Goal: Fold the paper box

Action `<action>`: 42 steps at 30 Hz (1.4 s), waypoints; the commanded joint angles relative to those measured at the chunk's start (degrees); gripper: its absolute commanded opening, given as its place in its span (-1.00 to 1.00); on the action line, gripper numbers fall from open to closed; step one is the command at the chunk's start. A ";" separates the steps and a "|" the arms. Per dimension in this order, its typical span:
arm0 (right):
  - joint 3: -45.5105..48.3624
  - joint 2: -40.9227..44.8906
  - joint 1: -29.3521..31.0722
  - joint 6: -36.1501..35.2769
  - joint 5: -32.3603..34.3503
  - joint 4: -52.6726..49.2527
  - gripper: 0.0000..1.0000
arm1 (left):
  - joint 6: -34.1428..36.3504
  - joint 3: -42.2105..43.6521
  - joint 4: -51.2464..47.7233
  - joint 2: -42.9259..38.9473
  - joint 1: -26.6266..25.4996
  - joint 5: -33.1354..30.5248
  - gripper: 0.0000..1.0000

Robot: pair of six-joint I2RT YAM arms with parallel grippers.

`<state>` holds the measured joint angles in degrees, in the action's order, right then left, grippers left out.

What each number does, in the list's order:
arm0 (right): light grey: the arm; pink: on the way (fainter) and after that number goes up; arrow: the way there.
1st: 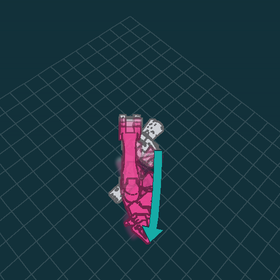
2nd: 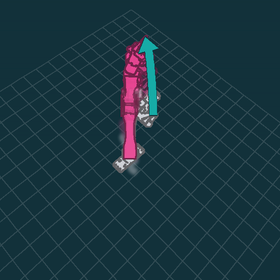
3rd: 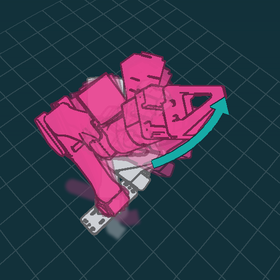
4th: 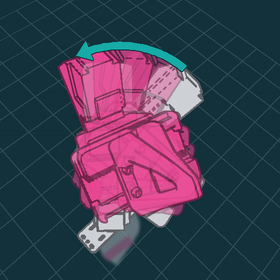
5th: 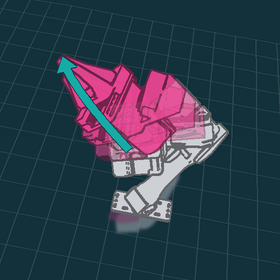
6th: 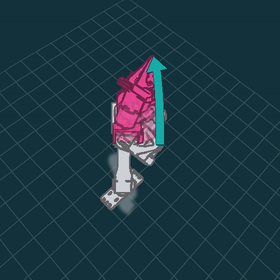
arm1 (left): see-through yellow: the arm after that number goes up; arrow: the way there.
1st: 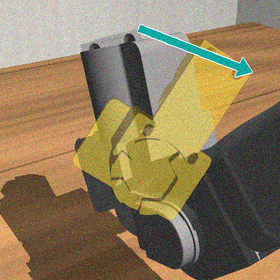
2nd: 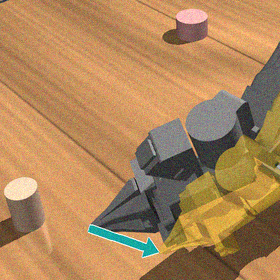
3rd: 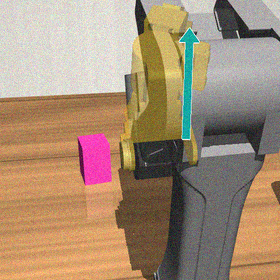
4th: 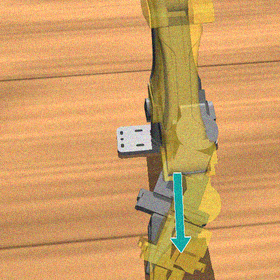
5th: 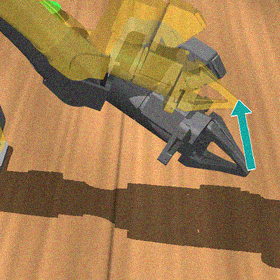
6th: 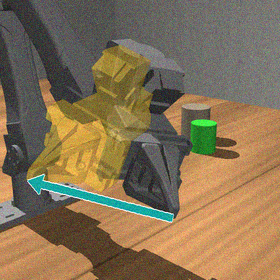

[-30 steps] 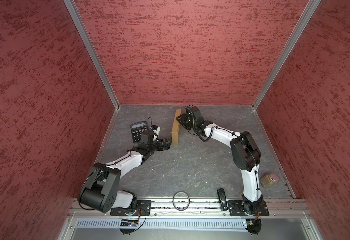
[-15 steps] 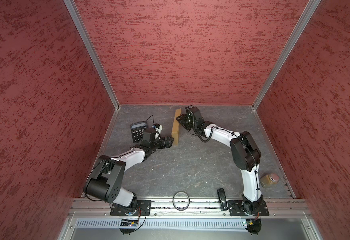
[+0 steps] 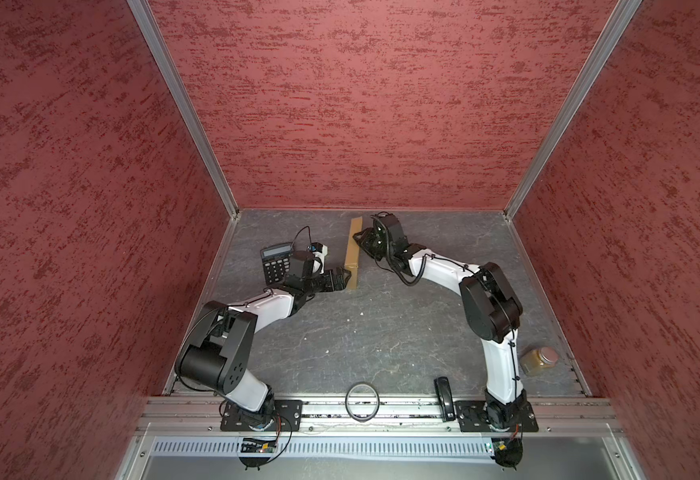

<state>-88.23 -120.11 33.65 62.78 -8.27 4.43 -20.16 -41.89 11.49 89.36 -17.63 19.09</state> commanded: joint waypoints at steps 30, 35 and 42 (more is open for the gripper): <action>0.89 -0.73 1.35 1.55 1.68 -5.64 -0.23 | -12.19 5.02 22.86 0.94 4.00 5.49 1.00; 0.45 -1.00 1.42 1.29 1.87 -6.18 -0.23 | -14.89 5.98 25.73 1.01 5.08 7.29 1.00; -0.94 -1.47 1.75 0.76 2.03 -7.06 -0.24 | -16.22 5.58 24.02 -1.09 7.01 9.52 0.99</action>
<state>-88.66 -120.11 34.74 62.72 -7.07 3.97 -35.40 -36.36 34.76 89.67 -11.60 27.00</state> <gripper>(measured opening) 0.385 0.998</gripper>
